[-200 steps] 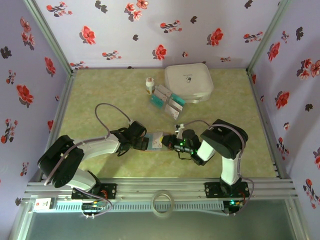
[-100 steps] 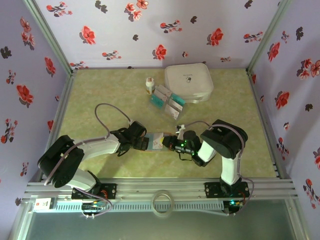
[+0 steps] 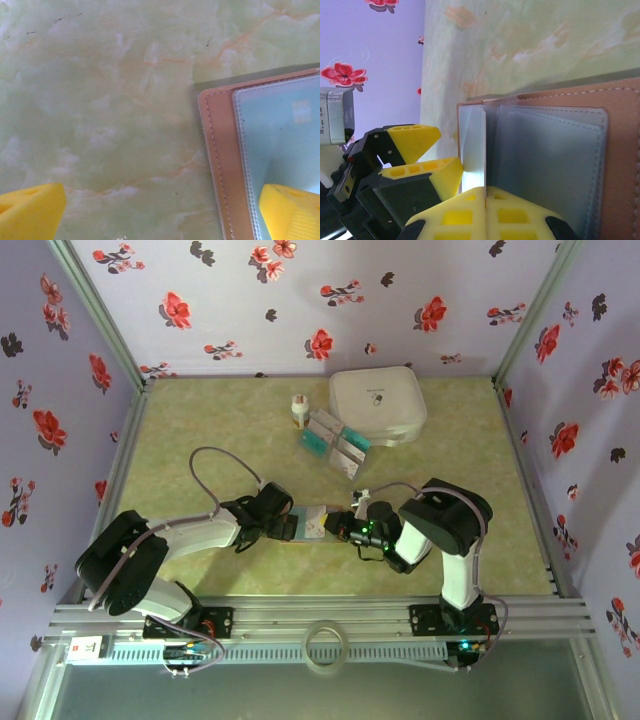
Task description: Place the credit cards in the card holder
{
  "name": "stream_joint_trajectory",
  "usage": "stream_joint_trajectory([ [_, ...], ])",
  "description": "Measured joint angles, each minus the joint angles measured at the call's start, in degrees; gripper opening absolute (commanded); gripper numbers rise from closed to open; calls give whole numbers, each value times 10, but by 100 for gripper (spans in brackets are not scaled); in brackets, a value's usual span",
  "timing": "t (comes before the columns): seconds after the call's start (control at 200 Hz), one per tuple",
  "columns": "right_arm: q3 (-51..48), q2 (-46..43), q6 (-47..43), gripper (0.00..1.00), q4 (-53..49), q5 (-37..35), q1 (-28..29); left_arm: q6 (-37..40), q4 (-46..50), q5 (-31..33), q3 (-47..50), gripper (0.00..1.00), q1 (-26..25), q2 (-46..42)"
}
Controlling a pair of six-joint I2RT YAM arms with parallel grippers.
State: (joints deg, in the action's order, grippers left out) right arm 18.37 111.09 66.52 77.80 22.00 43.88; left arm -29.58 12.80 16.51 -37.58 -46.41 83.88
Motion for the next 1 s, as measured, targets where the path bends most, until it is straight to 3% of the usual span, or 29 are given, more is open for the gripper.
stream_joint_trajectory([
  [0.645,8,19,21,0,22,25,-4,0,-3,0,2,100,0,0],
  [0.805,11,19,25,20,18,27,-4,0,-3,0,2,100,0,0],
  [1.0,25,19,25,28,17,26,2,0,-3,1,2,100,0,0],
])
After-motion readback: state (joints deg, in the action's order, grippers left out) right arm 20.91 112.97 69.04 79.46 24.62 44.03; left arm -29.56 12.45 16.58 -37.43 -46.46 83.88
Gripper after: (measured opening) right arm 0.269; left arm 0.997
